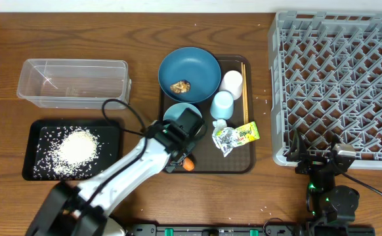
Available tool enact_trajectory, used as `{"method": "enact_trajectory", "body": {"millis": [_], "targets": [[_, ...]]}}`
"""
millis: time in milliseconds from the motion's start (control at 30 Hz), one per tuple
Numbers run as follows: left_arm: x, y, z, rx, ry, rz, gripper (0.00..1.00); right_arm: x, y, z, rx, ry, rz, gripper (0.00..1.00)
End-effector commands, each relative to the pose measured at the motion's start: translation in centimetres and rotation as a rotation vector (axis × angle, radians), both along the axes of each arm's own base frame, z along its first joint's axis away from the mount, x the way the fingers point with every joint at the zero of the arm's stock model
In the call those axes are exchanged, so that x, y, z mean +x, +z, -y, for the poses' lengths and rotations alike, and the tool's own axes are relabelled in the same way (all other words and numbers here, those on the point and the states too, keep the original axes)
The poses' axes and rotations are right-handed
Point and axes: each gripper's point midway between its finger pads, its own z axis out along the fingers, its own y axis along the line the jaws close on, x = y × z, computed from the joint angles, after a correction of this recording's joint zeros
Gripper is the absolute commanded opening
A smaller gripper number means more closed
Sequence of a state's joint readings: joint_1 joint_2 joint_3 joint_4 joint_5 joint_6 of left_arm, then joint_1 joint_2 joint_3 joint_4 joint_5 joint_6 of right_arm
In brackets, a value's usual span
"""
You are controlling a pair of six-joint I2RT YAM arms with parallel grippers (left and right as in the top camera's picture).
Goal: Sort waste into correct bins and load items into the dishwasher rack
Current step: 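Carry the carrot with the left gripper onto the black tray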
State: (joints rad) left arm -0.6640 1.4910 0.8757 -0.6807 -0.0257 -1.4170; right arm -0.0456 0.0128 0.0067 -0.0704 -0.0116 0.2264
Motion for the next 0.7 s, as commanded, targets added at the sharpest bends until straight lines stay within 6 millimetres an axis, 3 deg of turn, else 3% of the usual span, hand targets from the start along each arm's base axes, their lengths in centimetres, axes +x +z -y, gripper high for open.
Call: {"method": "enact_trajectory", "body": {"millis": [0,133,267,467,667], "targets": [[-0.2,1.5,-0.2,-0.018,-0.010,0.034,0.19,0.0,-0.1,0.3,-0.003,-0.008,-0.004,0.99],[-0.1,3.3,-1.4,-0.009,0.010,0.090,0.19,0.0,-0.1,0.3,-0.003,-0.008,-0.004,0.99],[0.4,5.2,-4.7,0.030,0.096,0.143,0.19,0.0,-0.1,0.3,-0.003,-0.008,-0.004,0.99],[2.3,7.9,-11.8,0.076,0.203,0.231,0.19,0.0,-0.1,0.3,-0.003,-0.008,-0.004,0.99],[2.8,8.3,-20.4,0.154,0.398,0.238,0.19,0.0,-0.1,0.3,-0.003,-0.008,-0.004,0.99]]}}
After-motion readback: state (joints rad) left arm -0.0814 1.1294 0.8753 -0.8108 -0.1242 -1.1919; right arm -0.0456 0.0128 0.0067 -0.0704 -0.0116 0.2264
